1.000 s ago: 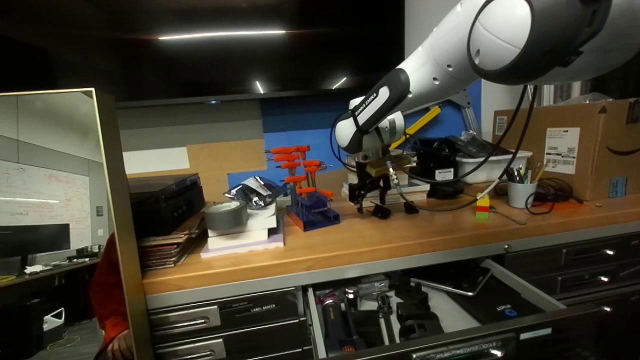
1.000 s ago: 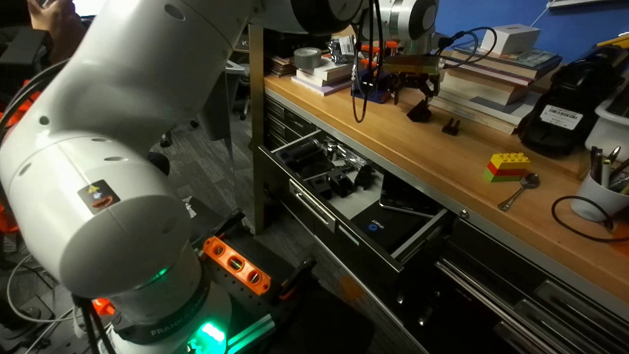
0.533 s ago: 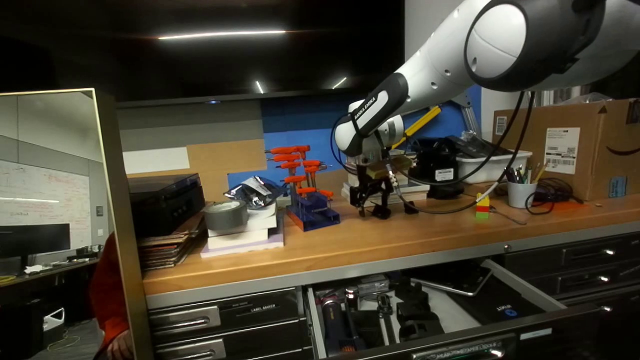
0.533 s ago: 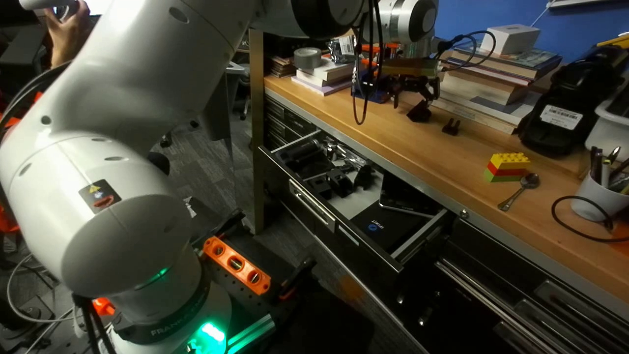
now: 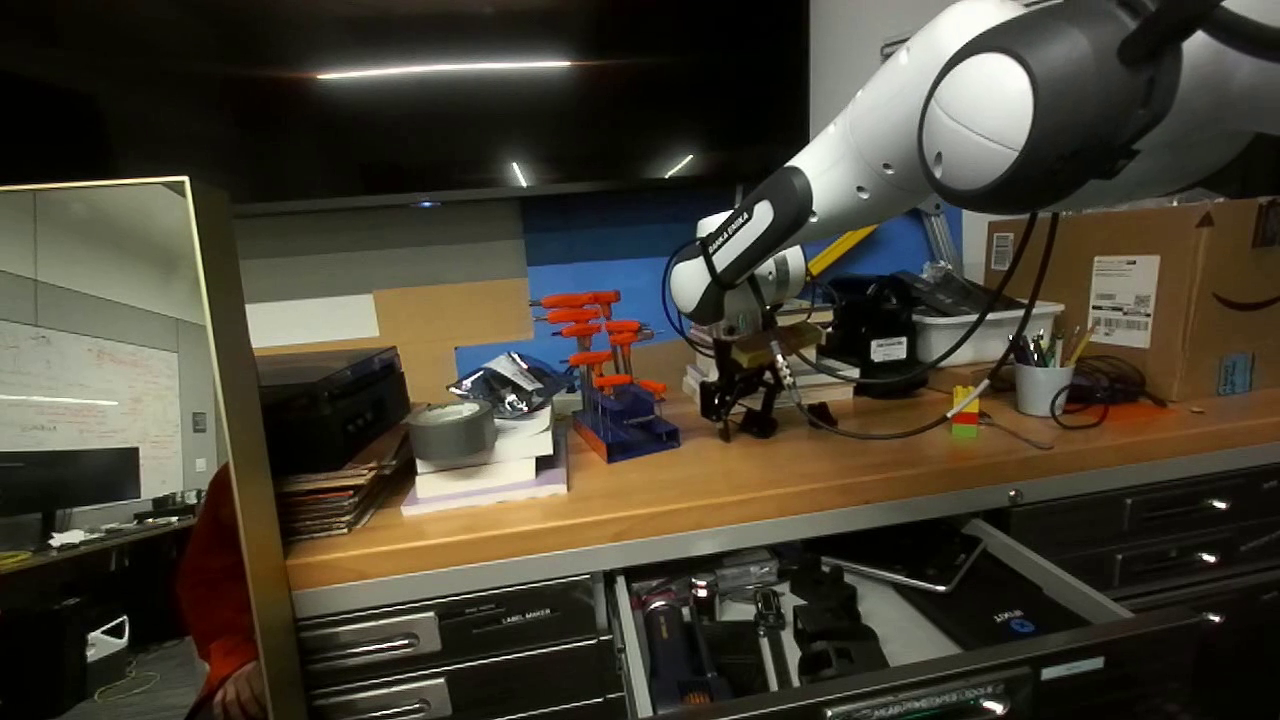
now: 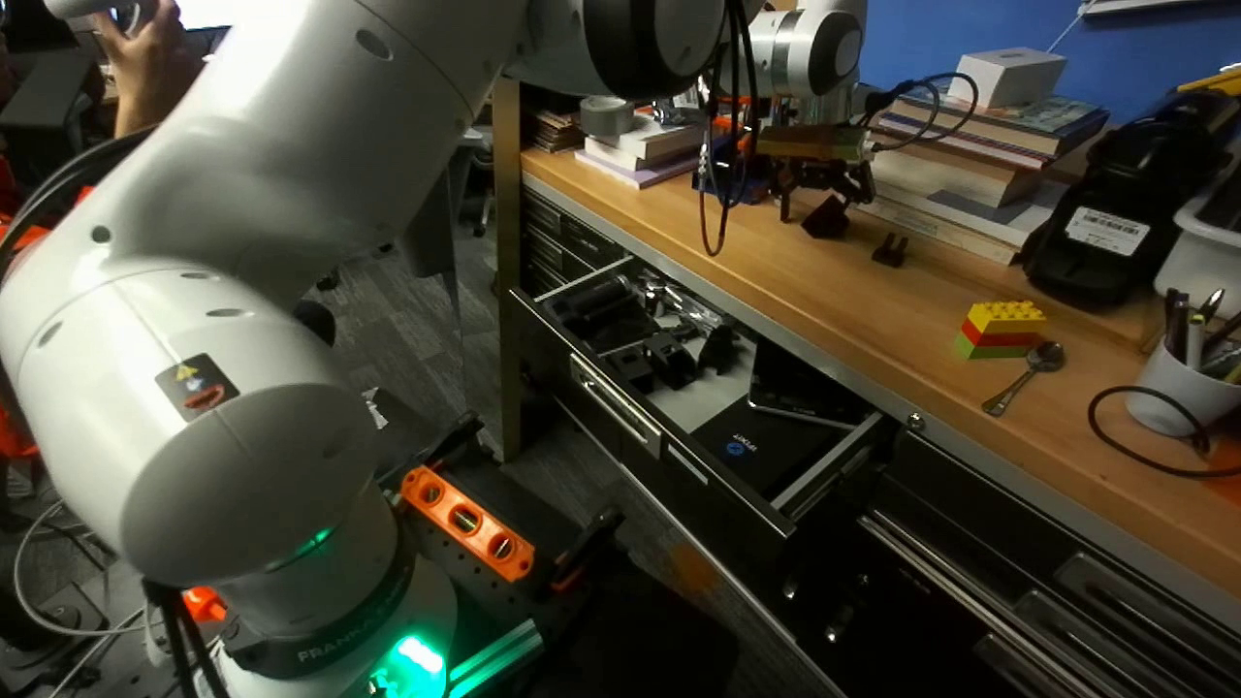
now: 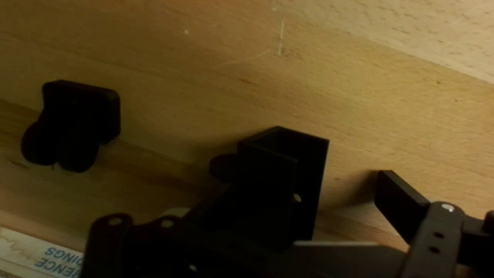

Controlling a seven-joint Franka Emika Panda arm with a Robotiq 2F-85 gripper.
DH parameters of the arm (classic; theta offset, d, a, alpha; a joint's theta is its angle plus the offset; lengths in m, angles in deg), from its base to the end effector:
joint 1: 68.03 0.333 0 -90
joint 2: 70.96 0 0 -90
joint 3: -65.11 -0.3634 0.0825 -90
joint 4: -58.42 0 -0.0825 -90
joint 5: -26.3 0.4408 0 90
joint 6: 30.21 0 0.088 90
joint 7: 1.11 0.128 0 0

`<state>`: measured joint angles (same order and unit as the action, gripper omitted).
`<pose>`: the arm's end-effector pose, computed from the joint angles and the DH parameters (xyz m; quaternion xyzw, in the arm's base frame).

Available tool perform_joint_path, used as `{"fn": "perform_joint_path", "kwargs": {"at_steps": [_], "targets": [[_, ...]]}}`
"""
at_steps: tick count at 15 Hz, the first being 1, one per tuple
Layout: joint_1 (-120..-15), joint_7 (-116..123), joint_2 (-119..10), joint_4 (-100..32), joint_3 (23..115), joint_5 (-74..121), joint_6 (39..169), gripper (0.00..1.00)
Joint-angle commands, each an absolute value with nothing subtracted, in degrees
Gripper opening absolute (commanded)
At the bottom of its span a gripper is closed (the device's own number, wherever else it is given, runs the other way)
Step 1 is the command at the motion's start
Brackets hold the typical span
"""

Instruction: Put the black objects in the drawer and close it

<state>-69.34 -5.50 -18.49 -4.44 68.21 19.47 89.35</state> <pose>0.8676 -0.0599 0.2552 0.9958 0.0386 0.0316 0.0765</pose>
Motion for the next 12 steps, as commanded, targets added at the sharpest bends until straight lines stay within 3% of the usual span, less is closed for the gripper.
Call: {"fn": "perform_joint_path", "kwargs": {"at_steps": [1, 12], "targets": [[-69.26, -4.57, -15.96, 0.01, 68.18, 19.64, 88.98, 1.00], [-67.13, -1.75, -15.15, 3.61, 69.08, 18.51, 89.13, 1.00]]}}
